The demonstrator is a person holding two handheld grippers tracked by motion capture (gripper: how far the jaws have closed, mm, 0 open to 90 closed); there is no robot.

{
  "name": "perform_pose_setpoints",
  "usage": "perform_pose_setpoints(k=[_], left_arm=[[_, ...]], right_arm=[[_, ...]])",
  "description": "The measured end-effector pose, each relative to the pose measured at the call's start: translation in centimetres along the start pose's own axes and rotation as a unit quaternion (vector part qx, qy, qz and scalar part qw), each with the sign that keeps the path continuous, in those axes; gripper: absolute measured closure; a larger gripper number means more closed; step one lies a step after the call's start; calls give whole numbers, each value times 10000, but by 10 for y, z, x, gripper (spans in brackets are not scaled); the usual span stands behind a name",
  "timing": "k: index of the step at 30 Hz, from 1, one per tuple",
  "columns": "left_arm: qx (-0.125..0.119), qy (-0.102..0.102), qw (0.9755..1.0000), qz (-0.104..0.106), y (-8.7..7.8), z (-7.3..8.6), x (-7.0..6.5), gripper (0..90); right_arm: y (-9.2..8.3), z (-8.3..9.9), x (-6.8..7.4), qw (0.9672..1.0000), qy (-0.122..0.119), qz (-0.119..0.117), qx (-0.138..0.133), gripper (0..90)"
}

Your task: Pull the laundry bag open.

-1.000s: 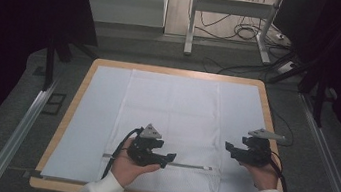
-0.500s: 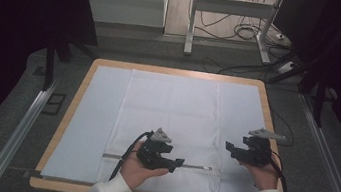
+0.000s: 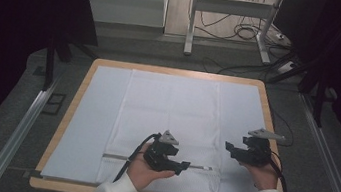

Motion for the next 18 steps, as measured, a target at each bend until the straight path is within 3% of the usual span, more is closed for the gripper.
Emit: perform_pose_setpoints(k=[18], left_arm=[[57,103,9999,44,11,-2,-14,352]], right_arm=[[1,1,1,10000,-52,32,47,254]])
Point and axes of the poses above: each handheld gripper's, and its own axes: y roughly forward along the jaws, z roughly out of its underside, x roughly to its left, the point moved 7 cm from there along y, roughly forward along the jaws, and after that the axes turned 3 degrees about x, right-handed, at the moved point
